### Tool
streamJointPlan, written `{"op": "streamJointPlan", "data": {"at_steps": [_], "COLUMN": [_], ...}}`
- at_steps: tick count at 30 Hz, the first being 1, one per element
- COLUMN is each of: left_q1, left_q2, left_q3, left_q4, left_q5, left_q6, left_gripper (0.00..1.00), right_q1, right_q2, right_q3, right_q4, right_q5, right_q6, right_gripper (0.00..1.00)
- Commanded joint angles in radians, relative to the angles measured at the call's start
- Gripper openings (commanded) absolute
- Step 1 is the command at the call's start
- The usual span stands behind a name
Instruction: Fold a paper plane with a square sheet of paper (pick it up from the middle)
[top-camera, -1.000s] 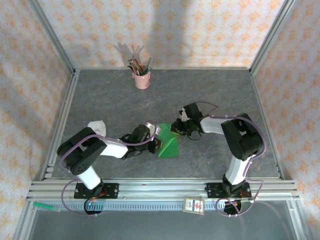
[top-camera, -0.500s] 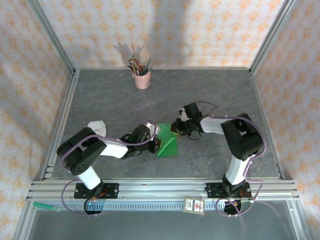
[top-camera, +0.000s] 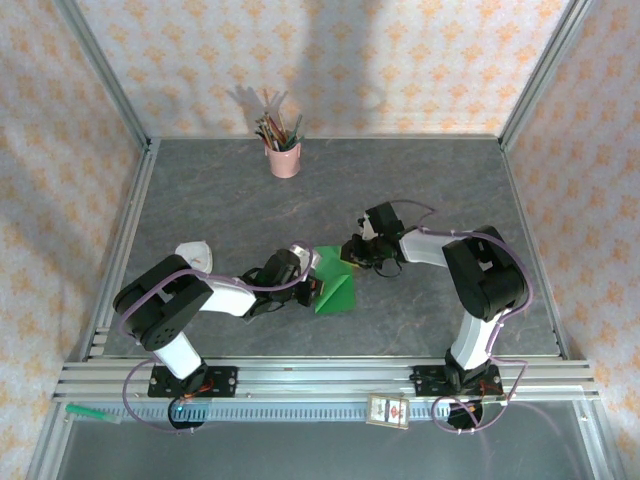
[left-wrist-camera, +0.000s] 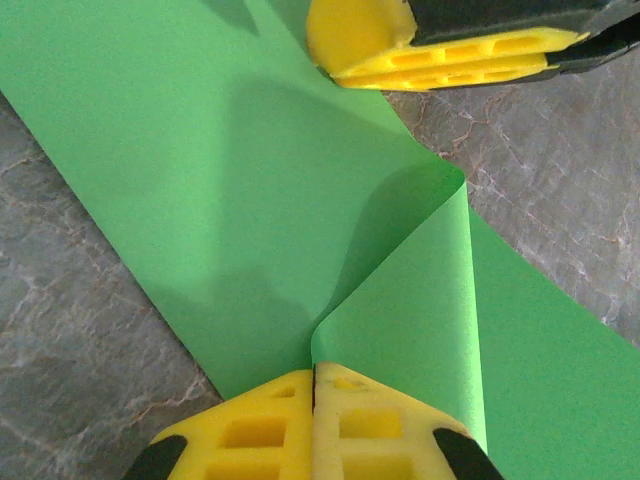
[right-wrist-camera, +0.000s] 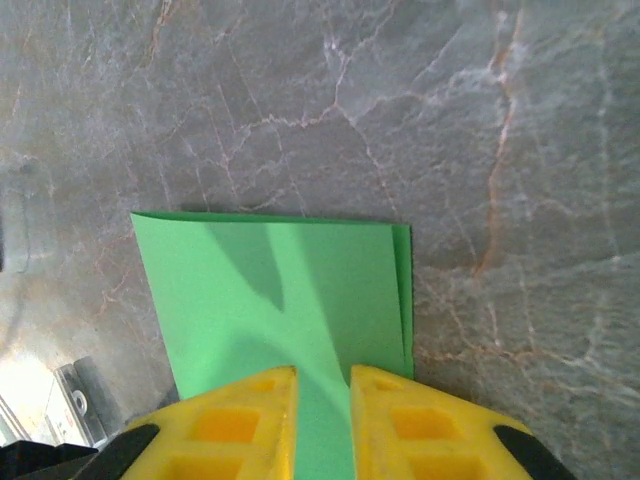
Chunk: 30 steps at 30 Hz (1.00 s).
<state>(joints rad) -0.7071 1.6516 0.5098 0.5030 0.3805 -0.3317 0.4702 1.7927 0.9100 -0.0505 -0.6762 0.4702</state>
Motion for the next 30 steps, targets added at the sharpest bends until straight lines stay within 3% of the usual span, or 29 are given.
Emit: {"op": "streamJointPlan", "data": {"at_steps": [1,15,30], "left_q1": [-0.005,-0.008,-0.010], "left_q2": [0.004,-0.006,-0.003], "left_q3": [-0.005,-0.013,-0.015], "left_q4": [-0.115,-0.128,-0.142], "left_q5": [-0.043,-0.063,-0.086], "left_q6": [0.020,0.007,0.007], "left_gripper": [0.00,0.00,0.00], "right_q1": [-0.004,0.051,0.149], "right_q2": [-0.017,-0.196,-0.267], "right_q3": [0.040,-0.096,-0.221], "right_q4": [-0.022,-0.002,0.092], "right_q5": [0.026,-0.024,-0.074], "right_q6": [-0.003,0.033,0.106], "right_gripper": [0.22,0.19,0.14]}}
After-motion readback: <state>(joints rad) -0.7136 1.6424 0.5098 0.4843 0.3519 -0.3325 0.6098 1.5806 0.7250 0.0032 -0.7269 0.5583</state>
